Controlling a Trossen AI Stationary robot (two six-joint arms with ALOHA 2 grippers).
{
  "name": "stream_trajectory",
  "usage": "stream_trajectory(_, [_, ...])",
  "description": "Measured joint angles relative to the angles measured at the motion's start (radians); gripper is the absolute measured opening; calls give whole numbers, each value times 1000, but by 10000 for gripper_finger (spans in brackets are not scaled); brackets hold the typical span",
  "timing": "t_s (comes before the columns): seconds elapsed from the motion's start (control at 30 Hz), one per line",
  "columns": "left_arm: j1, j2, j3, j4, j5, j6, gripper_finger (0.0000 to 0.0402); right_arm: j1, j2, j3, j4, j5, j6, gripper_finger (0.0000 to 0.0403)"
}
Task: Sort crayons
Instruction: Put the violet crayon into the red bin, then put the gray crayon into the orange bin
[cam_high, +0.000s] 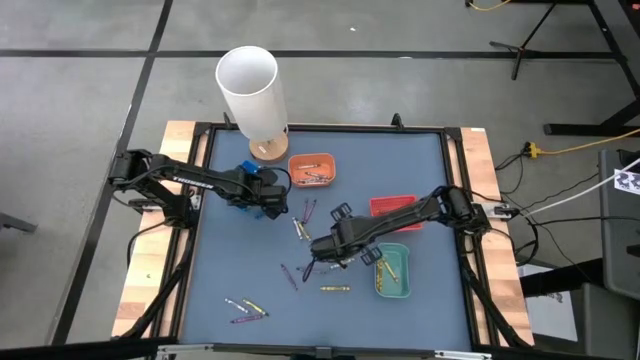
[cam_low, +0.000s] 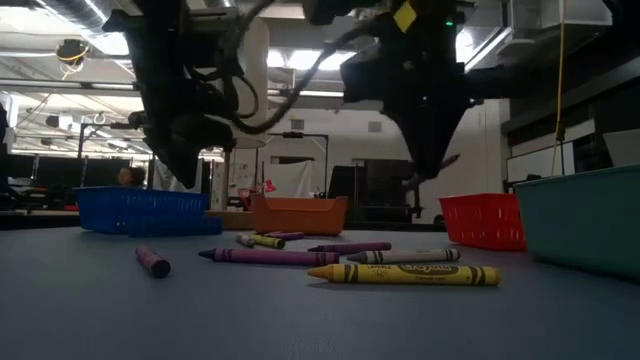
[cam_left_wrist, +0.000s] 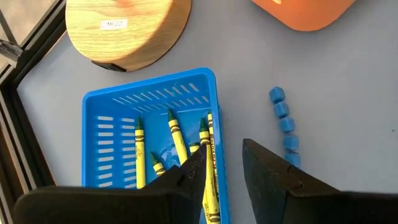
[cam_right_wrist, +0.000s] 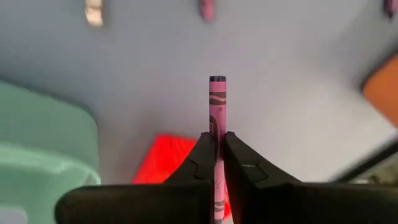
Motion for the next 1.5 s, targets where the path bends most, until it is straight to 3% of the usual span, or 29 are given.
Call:
stream_trajectory(0.27, [0, 0, 0, 15, 0, 0, 88, -6, -165, -104, -48, 68, 117, 9])
stream_trajectory(0.47, [0, 0, 0, 24, 0, 0, 88, -36, -381, -347, 33, 86, 234, 9])
stream_trajectory(0.7, [0, 0, 1, 72, 9, 8, 88, -55, -564, -607, 171, 90, 243, 9])
stream_trajectory(0.97, [-5, 0, 74, 113, 33, 8, 88, -55, -583, -730, 251, 91, 243, 10])
stream_trajectory(1.17, [-39, 0, 96, 314, 140, 8, 88, -55, -581, -779, 320, 94, 243, 15])
stream_trajectory(1.37, [-92, 0, 96, 445, 192, -11, 88, -55, -581, -781, 319, 95, 243, 67])
stream_trajectory(1.5, [-136, 0, 96, 444, 192, -114, 88, -55, -581, -781, 319, 96, 243, 102])
